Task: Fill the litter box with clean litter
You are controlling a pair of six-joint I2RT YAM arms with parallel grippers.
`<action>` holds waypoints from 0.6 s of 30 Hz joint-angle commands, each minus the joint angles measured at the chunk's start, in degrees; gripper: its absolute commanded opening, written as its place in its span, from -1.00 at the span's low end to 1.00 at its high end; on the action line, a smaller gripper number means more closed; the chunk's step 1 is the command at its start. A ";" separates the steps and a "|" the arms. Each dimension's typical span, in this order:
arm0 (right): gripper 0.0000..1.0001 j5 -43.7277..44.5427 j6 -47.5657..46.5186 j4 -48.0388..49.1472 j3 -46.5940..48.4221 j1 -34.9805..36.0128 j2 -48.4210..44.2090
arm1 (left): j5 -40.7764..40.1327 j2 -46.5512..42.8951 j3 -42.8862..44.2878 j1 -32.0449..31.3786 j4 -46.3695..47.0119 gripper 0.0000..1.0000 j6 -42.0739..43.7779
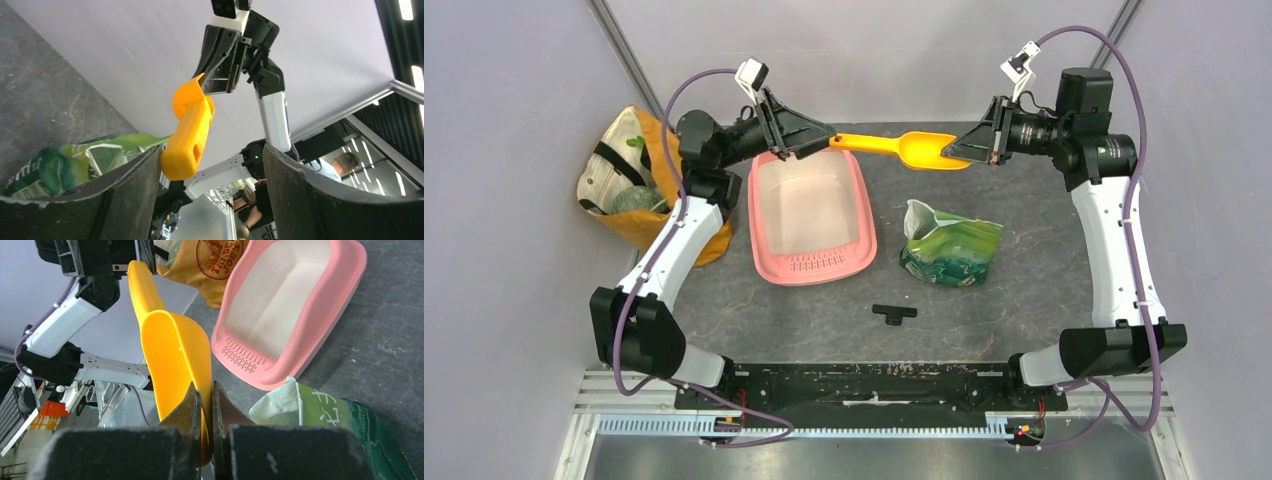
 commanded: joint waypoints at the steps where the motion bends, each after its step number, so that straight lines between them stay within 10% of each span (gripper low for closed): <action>1: -1.00 -2.13 1.43 4.61 -0.02 0.64 -1.82 | 2.43 1.34 1.52 -1.28 10.78 0.52 -9.79; 18: -1.00 -1.51 -3.65 -0.10 0.00 2.78 -1.15 | 5.16 4.35 1.35 -6.07 5.54 -0.03 -9.45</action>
